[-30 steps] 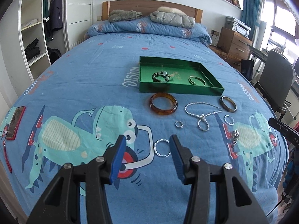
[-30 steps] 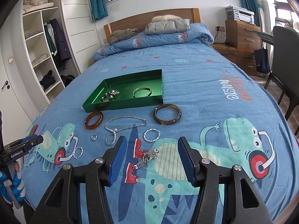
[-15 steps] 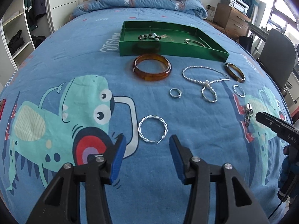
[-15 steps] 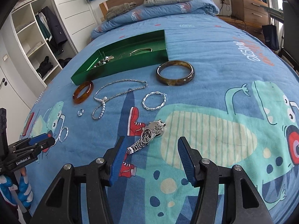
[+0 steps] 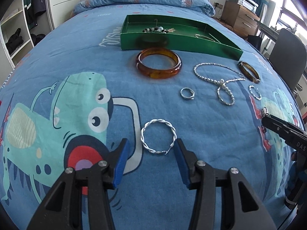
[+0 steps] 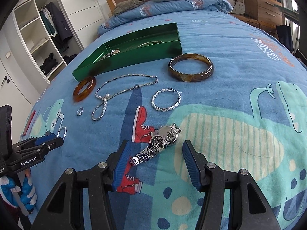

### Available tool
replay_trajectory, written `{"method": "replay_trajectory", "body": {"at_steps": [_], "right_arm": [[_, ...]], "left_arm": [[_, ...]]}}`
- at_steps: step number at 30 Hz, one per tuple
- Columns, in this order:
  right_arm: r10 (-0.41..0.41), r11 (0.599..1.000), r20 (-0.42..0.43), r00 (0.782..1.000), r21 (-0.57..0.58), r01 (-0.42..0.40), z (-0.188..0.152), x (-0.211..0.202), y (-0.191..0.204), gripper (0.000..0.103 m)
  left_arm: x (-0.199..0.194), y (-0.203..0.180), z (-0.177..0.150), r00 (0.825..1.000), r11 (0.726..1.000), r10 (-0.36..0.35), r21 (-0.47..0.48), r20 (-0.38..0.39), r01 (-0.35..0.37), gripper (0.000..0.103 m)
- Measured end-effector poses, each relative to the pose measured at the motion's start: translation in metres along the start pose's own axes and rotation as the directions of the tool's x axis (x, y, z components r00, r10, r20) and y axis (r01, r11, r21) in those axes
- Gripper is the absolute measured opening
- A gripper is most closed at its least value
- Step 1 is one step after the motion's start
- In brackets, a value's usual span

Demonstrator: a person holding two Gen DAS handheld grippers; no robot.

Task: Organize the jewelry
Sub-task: 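Move the left gripper to the twisted silver hoop while the right gripper approaches the silver watch, then grasp the twisted silver hoop with the left gripper while the right gripper grasps the silver watch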

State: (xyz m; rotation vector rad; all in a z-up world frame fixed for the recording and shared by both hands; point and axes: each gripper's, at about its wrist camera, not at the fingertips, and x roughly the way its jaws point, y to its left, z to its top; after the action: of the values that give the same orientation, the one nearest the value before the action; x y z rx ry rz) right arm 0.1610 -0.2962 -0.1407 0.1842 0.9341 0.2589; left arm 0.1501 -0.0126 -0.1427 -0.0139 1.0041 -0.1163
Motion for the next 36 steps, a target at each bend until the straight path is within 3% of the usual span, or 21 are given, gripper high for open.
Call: {"method": "replay_trajectory", "body": {"at_steps": [16, 26, 36], "right_arm": [[0.008, 0.999, -0.011, 1.000, 0.042, -0.008, 0.010, 0.005, -0.003, 0.056], [0.023, 0.972, -0.094, 0.995, 0.236, 0.000, 0.024, 0.012, -0.026, 0.027], [0.000, 0.980, -0.207, 0.978, 0.192, 0.041, 0.035, 0.023, -0.023, 0.025]], "left_arm": [[0.002, 0.002, 0.000, 1.000, 1.000, -0.009, -0.007, 0.006, 0.009, 0.046], [0.002, 0.002, 0.000, 1.000, 1.000, -0.010, -0.010, 0.008, 0.010, 0.046], [0.003, 0.003, 0.000, 1.000, 1.000, -0.005, -0.006, 0.010, 0.005, 0.046]]}}
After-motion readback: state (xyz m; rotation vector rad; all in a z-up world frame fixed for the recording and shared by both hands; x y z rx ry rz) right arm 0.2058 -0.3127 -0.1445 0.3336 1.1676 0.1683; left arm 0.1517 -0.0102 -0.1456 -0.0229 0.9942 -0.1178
